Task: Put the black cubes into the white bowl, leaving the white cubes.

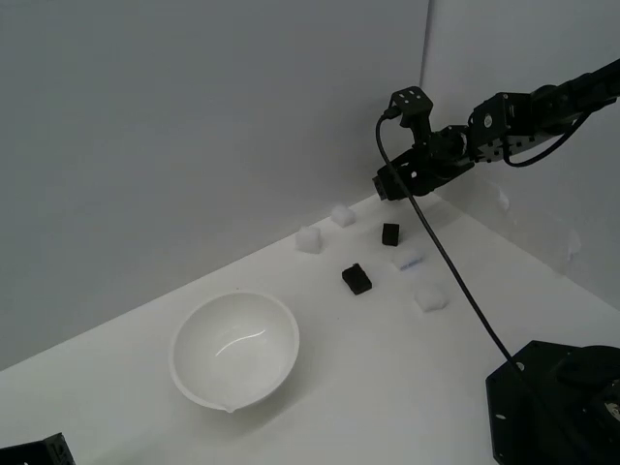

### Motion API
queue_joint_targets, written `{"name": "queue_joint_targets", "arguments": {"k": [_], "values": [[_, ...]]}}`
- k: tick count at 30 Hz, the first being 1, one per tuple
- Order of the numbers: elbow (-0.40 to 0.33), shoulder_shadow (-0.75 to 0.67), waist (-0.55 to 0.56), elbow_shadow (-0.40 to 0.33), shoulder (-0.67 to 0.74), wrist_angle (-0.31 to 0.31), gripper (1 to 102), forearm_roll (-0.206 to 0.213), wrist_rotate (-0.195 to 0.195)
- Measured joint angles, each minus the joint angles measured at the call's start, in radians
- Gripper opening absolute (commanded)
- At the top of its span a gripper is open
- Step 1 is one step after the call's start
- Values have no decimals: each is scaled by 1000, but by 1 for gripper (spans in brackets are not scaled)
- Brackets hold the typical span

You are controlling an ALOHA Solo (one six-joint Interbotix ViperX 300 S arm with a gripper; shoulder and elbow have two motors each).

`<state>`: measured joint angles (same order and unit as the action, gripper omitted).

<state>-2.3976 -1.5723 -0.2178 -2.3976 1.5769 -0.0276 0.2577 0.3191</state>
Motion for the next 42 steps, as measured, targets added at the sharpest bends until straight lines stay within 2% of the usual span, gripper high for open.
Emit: {"name": "queue_joint_targets", "arguments": {"k": [9,16,21,31,42], "values": [[-25,-89,-2,-25,91,48,3,0,-2],[-52,-209,-3,-55,210,106,3,0,-3],[-60,-316,-5,-64,322,156,3,2,-2],[-91,-541,3,-94,543,296,3,0,-5],[-112,-750,46,-112,752,402,3,0,-5]]}}
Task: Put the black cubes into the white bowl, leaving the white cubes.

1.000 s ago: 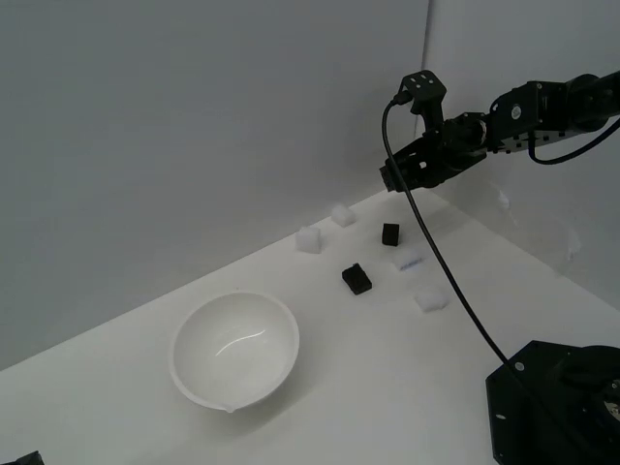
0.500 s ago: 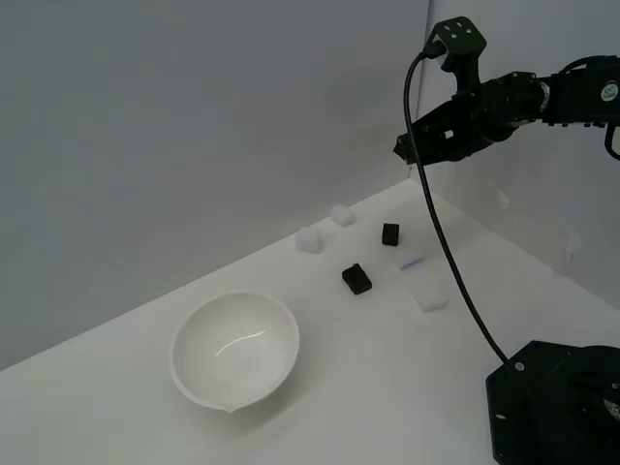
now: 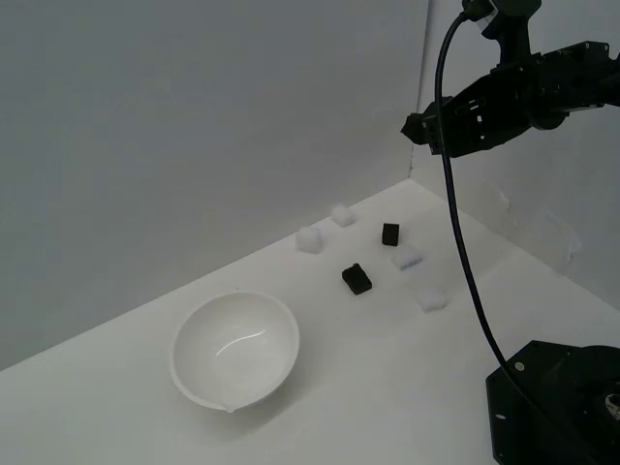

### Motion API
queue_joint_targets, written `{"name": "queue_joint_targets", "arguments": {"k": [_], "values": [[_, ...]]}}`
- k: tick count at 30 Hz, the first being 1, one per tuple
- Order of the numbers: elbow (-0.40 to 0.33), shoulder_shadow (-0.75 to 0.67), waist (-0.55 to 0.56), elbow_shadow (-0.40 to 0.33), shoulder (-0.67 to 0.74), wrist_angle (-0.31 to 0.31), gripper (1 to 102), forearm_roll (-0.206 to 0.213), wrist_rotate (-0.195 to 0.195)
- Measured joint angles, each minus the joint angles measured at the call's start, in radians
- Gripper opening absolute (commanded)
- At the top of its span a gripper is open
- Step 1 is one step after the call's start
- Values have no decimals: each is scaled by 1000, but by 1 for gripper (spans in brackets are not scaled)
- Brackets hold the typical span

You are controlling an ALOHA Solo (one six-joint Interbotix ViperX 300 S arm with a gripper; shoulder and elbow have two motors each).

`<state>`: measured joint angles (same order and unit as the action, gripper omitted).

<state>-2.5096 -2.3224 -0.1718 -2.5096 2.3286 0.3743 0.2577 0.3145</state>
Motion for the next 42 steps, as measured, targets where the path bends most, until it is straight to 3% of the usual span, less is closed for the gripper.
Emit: {"name": "queue_joint_targets", "arguments": {"k": [8,15,27,42], "values": [[-5,-74,94,-5,72,49,3,14,-17],[-8,-103,212,-8,100,49,3,15,-77],[-8,-46,440,-8,46,40,3,15,-135],[31,91,646,29,-92,-20,3,32,-147]]}}
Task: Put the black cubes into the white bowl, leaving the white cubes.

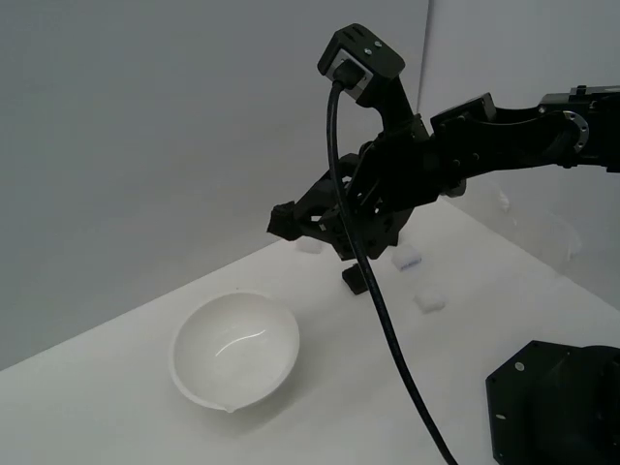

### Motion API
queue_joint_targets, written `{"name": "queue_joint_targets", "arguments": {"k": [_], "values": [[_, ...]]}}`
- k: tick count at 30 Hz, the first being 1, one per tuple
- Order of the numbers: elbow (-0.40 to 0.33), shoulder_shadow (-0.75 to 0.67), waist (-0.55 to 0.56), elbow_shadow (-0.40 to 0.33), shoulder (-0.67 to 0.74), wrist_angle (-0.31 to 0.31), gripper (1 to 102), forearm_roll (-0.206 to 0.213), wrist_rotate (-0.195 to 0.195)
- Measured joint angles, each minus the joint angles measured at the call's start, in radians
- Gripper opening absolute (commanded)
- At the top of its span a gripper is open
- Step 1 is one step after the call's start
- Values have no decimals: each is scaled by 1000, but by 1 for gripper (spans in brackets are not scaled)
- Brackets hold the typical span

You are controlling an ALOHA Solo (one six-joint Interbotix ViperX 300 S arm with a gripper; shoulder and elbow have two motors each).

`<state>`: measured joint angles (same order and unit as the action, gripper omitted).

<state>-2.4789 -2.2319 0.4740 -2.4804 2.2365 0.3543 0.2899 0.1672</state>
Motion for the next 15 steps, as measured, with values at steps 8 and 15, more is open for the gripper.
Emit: {"name": "queue_joint_targets", "arguments": {"k": [8,15], "values": [[23,80,110,21,-78,-41,3,21,-8],[25,123,196,21,-123,-86,3,64,-8]]}}
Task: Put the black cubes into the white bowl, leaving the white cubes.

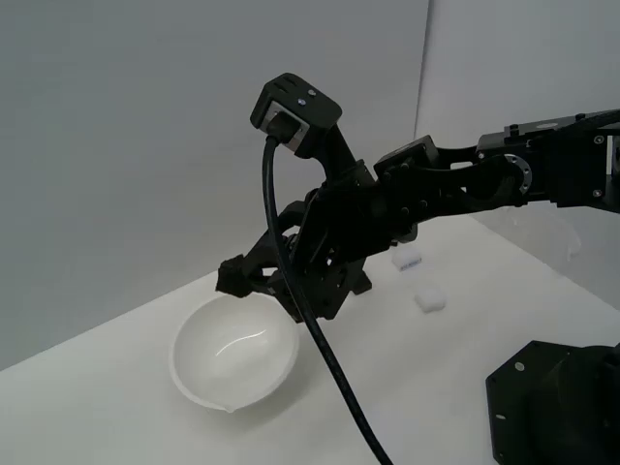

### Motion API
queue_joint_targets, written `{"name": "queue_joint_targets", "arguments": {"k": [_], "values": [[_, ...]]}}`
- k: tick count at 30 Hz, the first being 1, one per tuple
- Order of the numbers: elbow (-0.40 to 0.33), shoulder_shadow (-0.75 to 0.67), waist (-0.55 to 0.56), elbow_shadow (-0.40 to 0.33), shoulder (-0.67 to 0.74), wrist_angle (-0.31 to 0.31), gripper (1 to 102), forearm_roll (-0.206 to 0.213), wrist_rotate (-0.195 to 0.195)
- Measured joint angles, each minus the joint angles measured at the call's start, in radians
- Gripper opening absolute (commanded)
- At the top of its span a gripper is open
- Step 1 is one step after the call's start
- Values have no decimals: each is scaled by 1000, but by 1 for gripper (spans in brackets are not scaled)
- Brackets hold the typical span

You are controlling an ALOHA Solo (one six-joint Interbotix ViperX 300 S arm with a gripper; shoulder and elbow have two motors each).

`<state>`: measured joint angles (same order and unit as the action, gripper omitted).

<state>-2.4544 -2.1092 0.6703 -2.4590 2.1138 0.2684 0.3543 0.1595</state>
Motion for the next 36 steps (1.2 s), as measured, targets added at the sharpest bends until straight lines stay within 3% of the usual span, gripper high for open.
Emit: {"name": "queue_joint_targets", "arguments": {"k": [9,10,13,14,18,22,30,36], "values": [[2,58,80,3,-57,-58,7,38,-2],[2,60,84,2,-60,-63,13,40,0],[2,60,95,3,-60,-81,53,51,-2],[2,60,97,2,-58,-83,61,52,0],[2,81,81,2,-77,-84,65,52,12],[2,100,61,2,-95,-86,96,49,14],[0,109,38,2,-107,-86,96,34,14],[-48,40,-147,-44,-38,-57,96,8,29]]}}
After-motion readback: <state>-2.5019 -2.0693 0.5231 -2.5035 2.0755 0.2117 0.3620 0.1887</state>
